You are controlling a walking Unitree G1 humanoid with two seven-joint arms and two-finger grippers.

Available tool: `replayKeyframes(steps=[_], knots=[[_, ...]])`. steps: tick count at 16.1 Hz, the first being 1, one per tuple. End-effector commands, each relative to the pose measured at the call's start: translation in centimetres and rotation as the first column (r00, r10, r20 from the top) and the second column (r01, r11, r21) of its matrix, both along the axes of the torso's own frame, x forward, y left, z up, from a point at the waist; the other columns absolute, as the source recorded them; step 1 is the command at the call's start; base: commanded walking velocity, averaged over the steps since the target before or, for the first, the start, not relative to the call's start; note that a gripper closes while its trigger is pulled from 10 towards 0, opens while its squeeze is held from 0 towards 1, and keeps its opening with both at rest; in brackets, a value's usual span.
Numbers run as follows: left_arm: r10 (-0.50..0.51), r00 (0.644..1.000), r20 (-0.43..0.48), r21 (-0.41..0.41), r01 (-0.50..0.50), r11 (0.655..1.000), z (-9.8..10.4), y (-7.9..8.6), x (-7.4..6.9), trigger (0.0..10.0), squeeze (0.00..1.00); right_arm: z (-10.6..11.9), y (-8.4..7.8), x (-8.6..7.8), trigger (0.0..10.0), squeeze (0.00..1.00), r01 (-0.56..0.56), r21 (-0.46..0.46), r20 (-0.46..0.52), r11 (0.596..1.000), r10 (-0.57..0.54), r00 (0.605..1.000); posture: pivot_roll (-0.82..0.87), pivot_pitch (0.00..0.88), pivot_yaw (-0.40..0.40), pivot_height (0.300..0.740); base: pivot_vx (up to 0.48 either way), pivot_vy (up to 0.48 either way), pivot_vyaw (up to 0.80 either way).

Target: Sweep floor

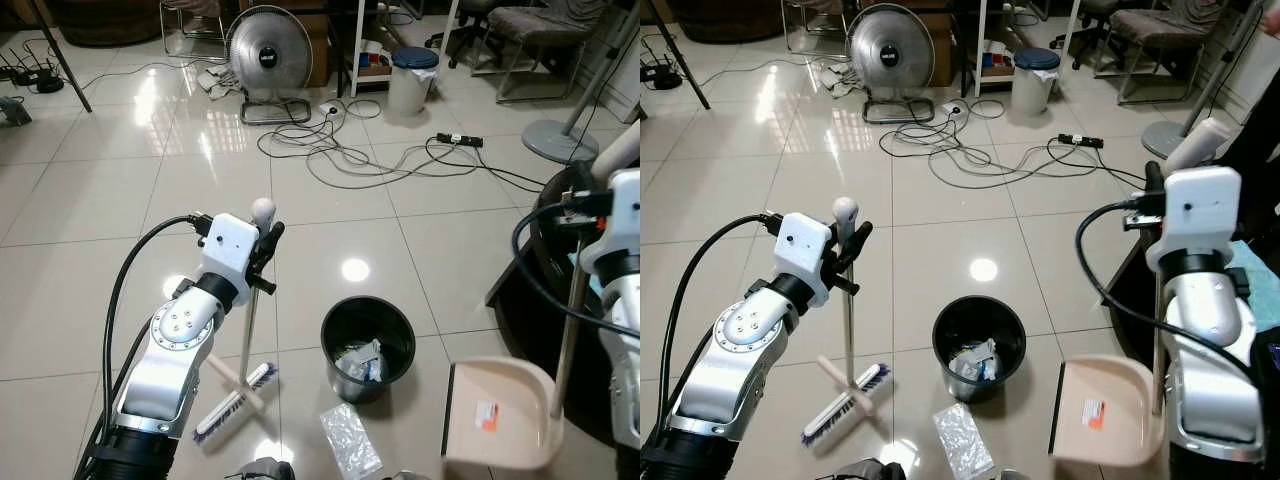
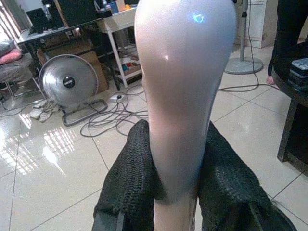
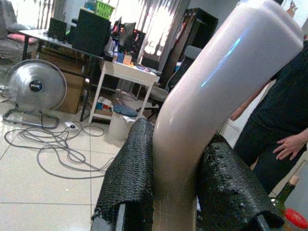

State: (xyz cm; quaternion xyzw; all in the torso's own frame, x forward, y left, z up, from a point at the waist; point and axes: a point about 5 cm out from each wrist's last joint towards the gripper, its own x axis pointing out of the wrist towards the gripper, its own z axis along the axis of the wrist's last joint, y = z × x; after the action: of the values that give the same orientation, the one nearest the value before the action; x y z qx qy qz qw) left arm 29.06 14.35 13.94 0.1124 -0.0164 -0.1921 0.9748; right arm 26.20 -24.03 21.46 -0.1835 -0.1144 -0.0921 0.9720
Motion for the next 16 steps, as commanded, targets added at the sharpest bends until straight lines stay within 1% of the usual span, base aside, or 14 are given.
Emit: replayKeyframes(steps=[1,3,4,6,9,16], knots=[[-0.023,0.999,0.037,0.013,0.023,1.0,0.9,-0.2,-0.2,10.0,0.0,0.0,0.3,-0.2,10.0,0.0,0.007,-0.029,0.028,1.0,-0.006,1.0,-0.03,0.055,0.01,0.74,0.0,0.0,0.0],[-0.025,0.999,0.036,0.012,0.025,1.0,0.9,-0.3,-0.2,10.0,0.0,-0.7,0.9,-0.3,10.0,0.0,0.001,-0.013,0.034,1.0,-0.001,0.999,-0.03,0.056,0.011,0.74,0.0,0.0,0.0],[-0.025,0.999,0.037,0.011,0.025,1.0,0.9,-0.3,-0.1,10.0,0.0,-1.1,1.1,-0.3,10.0,0.0,0.0,0.01,0.037,1.0,0.0,0.999,-0.03,0.057,0.011,0.74,-0.251,0.0,0.0],[-0.022,0.999,0.037,0.011,0.022,1.0,0.9,-0.3,-0.1,10.0,0.0,-1.9,1.4,-0.3,10.0,0.0,-0.008,0.025,0.036,1.0,0.008,0.999,-0.03,0.06,0.01,0.74,-0.266,0.0,0.0],[-0.015,0.999,0.037,0.007,0.015,1.0,0.9,-0.2,-0.1,10.0,0.0,-2.7,2.2,-0.1,10.0,0.0,-0.059,0.044,0.03,0.997,0.058,0.998,-0.03,0.066,0.001,0.74,-0.269,0.0,0.0],[-0.006,0.999,0.036,0.005,0.006,1.0,0.9,-0.2,-0.2,10.0,0.0,-3.2,3.1,0.5,10.0,0.0,-0.095,0.073,0.042,0.993,0.093,0.995,-0.03,0.069,0.0,0.74,-0.299,0.0,0.0]])
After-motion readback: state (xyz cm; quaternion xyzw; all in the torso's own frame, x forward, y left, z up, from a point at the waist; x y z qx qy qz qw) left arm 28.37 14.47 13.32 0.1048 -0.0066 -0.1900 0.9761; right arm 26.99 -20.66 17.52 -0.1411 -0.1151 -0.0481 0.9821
